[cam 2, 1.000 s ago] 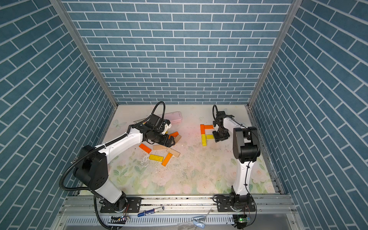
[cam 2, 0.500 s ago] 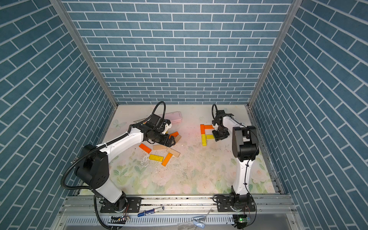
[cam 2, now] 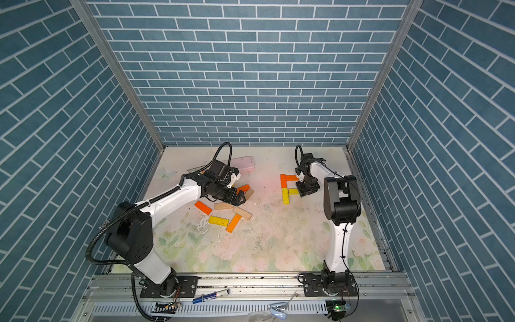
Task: Assemble the number 6 with building blocks
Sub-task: Adjust the building block at the center of the board.
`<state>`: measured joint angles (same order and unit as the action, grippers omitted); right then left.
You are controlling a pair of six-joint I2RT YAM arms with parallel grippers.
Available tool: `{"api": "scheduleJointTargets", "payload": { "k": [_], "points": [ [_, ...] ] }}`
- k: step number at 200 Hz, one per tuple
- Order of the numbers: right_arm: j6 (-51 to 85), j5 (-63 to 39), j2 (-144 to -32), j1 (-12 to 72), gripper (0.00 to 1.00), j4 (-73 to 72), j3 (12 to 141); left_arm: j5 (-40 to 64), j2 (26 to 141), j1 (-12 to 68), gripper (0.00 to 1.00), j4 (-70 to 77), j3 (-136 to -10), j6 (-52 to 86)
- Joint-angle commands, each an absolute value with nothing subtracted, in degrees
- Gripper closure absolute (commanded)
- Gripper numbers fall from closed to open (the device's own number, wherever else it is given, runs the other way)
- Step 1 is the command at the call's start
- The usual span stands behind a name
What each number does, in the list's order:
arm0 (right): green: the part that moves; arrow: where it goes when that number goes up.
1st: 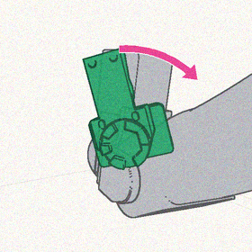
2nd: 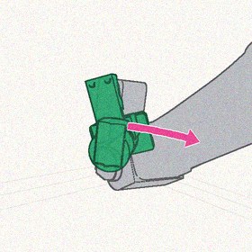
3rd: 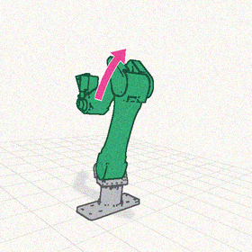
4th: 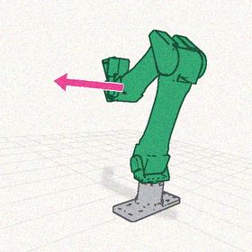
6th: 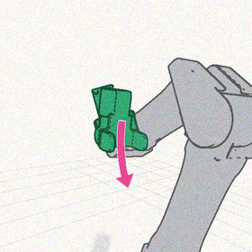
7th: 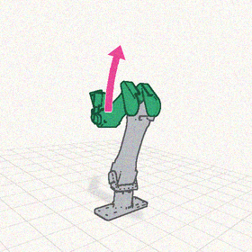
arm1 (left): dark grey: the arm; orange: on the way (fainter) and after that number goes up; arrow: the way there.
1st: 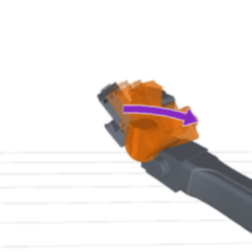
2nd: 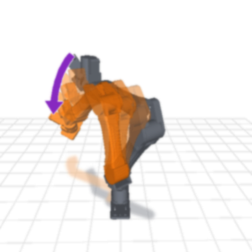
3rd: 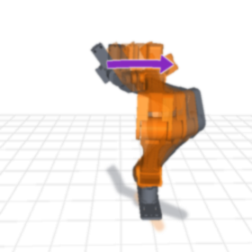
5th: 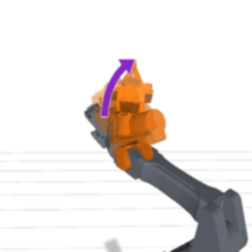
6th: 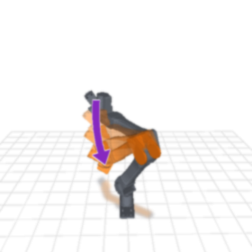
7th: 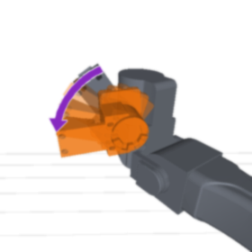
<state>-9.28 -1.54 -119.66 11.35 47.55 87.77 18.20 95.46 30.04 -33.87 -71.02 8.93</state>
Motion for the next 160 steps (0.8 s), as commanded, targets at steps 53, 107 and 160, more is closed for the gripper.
{"api": "scheduleJointTargets", "payload": {
  "k": [53,107,160],
  "points": [
    [-9.81,-4.66,-122.6,12.48,0.57,45.26,88.46,18.74,95.92,30.4,0.03,-34.72,-72.29,8.43],
    [-9.7,-4.7,-122.95,12.77,0.58,45.44,88.99,18.93,96.21,30.38,0.03,-34.72,-72.37,8.52],
    [-10.07,-4.68,-123.34,13.01,0.59,46.05,89.82,19.01,96.16,30.31,0.03,-34.76,-72.51,8.45]
  ]
}}
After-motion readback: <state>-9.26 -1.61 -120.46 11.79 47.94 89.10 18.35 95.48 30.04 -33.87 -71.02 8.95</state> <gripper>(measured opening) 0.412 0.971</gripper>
